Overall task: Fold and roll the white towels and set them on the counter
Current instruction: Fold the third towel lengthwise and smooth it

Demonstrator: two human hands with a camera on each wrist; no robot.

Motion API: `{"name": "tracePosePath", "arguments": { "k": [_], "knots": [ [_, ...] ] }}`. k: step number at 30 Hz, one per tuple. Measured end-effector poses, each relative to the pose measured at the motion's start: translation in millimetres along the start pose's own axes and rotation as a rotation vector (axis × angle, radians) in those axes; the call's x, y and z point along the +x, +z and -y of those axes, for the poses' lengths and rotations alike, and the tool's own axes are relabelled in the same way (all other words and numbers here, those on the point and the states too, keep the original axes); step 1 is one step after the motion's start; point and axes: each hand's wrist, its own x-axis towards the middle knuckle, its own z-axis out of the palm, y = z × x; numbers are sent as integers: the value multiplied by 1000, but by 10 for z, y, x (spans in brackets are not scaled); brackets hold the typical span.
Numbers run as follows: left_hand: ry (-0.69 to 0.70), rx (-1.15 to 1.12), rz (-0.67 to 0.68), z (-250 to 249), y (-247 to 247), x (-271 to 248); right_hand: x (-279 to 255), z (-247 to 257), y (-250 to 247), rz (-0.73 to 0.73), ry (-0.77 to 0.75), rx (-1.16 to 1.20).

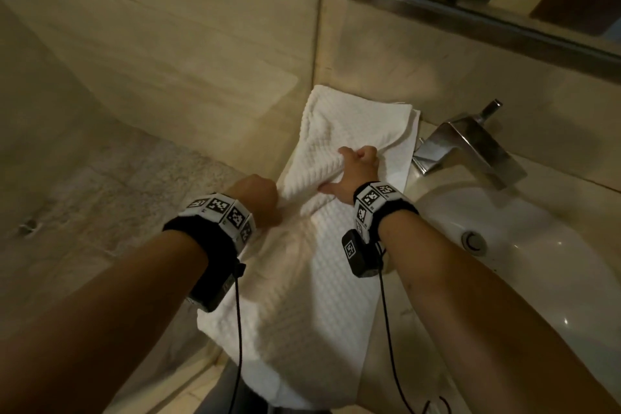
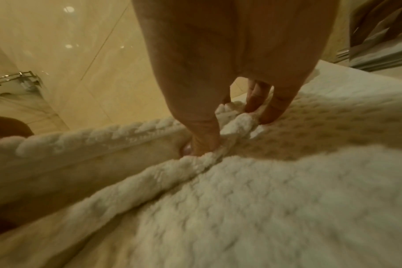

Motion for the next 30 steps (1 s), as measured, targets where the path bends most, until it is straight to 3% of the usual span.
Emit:
{"name": "tracePosePath", "arguments": {
  "k": [8,13,19,22,27,30],
  "knots": [
    [-25,-2,208,114,21,-402,-141,97,179,-112,78,61],
    [3,36,180,168,211,-534,-190,163,203,-78,122,-31],
    [3,44,261,169,303,-743,-248,171,256,-52,184,-109],
    [44,49,232,192,366,-851,-334,160,287,-135,191,-19],
    [14,80,143,259,495,-948,-647,165,417,-420,201,127],
    [18,80,66,214,542,-1016,-865,336,418,-387,273,300]
  ]
}}
